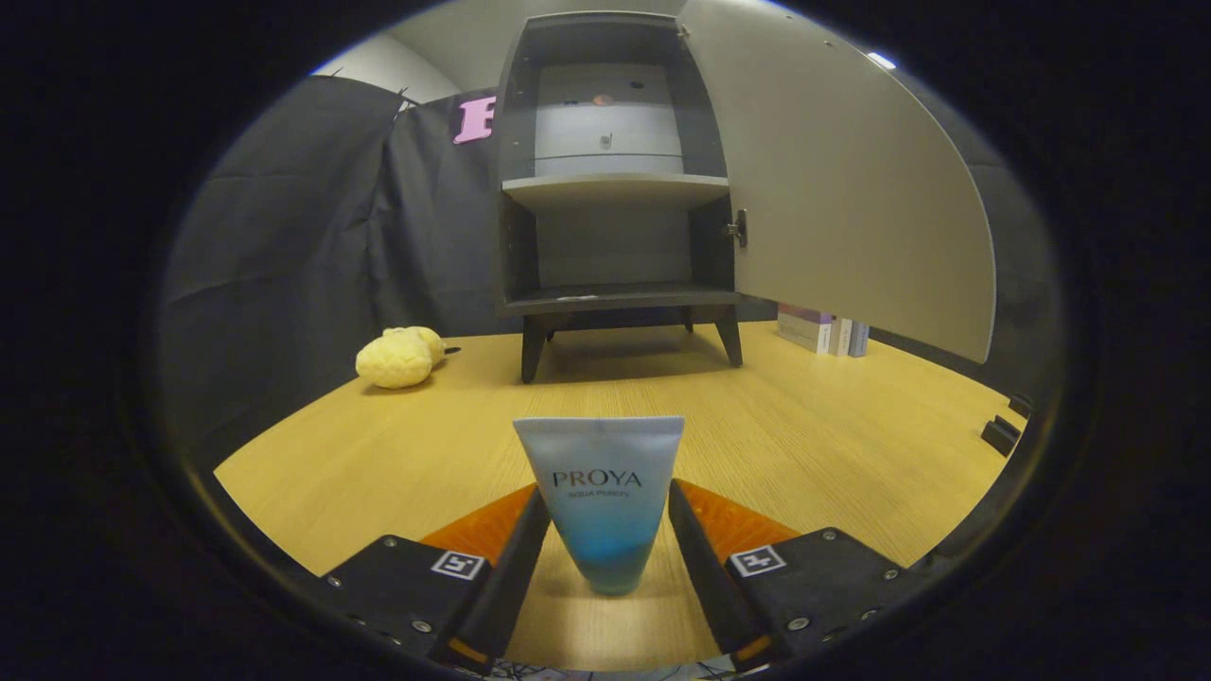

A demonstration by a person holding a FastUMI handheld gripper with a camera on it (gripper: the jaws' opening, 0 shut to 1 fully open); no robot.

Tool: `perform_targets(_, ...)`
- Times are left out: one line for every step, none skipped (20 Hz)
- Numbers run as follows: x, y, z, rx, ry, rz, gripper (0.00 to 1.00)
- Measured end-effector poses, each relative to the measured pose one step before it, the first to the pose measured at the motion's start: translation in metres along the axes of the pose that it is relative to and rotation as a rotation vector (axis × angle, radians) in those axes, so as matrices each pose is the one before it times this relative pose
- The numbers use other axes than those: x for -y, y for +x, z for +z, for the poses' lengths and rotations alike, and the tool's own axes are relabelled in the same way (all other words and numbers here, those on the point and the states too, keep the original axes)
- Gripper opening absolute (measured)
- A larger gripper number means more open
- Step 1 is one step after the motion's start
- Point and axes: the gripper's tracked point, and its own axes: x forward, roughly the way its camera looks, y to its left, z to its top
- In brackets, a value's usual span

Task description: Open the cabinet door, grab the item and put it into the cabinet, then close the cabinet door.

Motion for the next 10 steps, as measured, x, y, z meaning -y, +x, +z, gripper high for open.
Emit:
perform_targets(-0.00168, -0.00363, 0.0024, 0.00052, -0.04061, 0.01019, 0.64)
perform_targets(-0.00452, 0.00362, -0.00216, -0.0048, -0.01866, 0.02232, 0.54)
perform_targets(-0.00421, -0.00077, 0.00075, -0.00458, -0.00645, 0.01731, 0.53)
perform_targets(-0.00172, -0.00109, 0.0001, -0.00404, -0.0108, 0.01111, 0.51)
perform_targets(-0.00076, -0.00211, 0.00284, 0.00039, -0.00879, 0.00767, 0.51)
perform_targets(0.00025, -0.00193, 0.00494, 0.00552, -0.00106, 0.00304, 0.51)
perform_targets(0.00058, -0.00235, 0.00767, 0.0099, 0.00496, 0.00236, 0.51)
perform_targets(0.00166, -0.00234, 0.00725, 0.00676, -0.00007, -0.00031, 0.51)
perform_targets(0.00157, -0.0015, 0.0075, 0.00294, 0.00118, 0.00069, 0.51)
perform_targets(0.00213, 0.00006, 0.00732, 0.00042, 0.00282, -0.00156, 0.51)
